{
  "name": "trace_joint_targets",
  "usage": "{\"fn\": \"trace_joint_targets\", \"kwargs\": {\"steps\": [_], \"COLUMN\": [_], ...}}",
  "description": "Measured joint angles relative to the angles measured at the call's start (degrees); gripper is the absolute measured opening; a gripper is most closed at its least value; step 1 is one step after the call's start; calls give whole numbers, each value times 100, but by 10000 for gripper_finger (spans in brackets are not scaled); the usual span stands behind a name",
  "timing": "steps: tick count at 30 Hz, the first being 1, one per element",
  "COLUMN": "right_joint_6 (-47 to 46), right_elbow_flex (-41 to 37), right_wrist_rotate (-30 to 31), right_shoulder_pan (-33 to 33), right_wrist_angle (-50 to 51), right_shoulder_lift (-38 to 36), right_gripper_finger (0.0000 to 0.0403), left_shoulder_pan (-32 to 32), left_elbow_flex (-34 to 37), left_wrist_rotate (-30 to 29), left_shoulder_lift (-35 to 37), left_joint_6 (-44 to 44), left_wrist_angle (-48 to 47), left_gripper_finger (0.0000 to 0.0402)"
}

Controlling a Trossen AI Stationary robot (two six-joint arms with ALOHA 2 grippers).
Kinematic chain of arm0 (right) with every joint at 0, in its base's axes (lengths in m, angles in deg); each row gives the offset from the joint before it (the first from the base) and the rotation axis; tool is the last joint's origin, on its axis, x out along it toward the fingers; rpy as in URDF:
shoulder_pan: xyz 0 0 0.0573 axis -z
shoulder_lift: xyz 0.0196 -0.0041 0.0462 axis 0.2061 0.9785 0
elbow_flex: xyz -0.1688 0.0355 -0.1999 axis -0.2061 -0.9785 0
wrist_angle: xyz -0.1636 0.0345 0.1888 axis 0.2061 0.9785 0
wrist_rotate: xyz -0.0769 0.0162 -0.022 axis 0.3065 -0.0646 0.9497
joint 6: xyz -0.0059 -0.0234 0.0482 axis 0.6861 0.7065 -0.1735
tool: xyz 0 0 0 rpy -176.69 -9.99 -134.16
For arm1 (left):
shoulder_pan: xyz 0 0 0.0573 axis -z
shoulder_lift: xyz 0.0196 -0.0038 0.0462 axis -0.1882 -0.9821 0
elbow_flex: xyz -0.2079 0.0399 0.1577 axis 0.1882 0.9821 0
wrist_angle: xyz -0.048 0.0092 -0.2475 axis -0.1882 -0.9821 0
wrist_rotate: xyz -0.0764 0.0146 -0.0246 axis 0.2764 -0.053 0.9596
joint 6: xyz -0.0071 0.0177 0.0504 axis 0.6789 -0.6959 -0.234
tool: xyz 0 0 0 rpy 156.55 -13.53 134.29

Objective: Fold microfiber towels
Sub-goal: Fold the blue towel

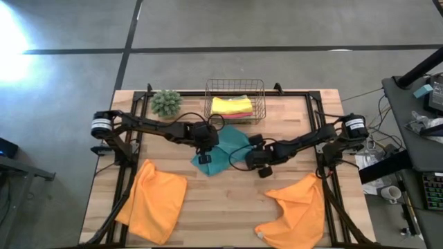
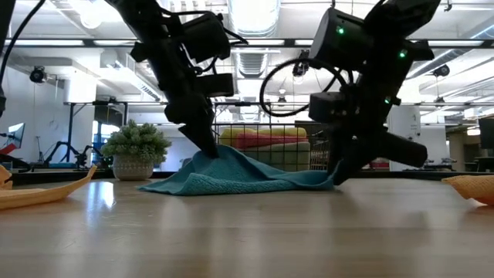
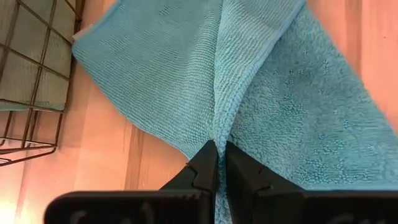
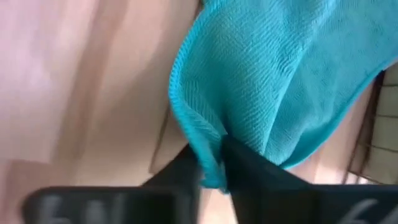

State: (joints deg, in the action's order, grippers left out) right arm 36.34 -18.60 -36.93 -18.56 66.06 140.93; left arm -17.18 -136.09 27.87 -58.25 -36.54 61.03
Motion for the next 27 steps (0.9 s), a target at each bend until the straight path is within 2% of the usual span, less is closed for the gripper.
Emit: {"fn": "trace_joint_targets", "kwargs": {"steps": [2, 7, 18, 27], "right_joint_6": [-94, -121, -315, -419], "right_elbow_flex": [70, 150, 142, 142], "right_wrist_rotate": [-131, -190, -401, -469], "right_shoulder_pan": [33, 90, 109, 109], "right_wrist_angle": [-7, -8, 31, 33], "right_shoulder_lift": [-11, 17, 20, 20], "right_gripper_finger": [20, 10, 9, 8], "left_shoulder_pan": [0, 0, 0, -6], "left_elbow_flex": [-16, -45, -45, -42], "left_wrist_rotate": [27, 83, 103, 16], "left_shoulder_lift": [37, 39, 39, -282], "left_joint_6": [-135, -406, -406, -669], "left_wrist_angle": [1, -15, -67, 131], "left_gripper_finger": [6, 15, 100, 102]}}
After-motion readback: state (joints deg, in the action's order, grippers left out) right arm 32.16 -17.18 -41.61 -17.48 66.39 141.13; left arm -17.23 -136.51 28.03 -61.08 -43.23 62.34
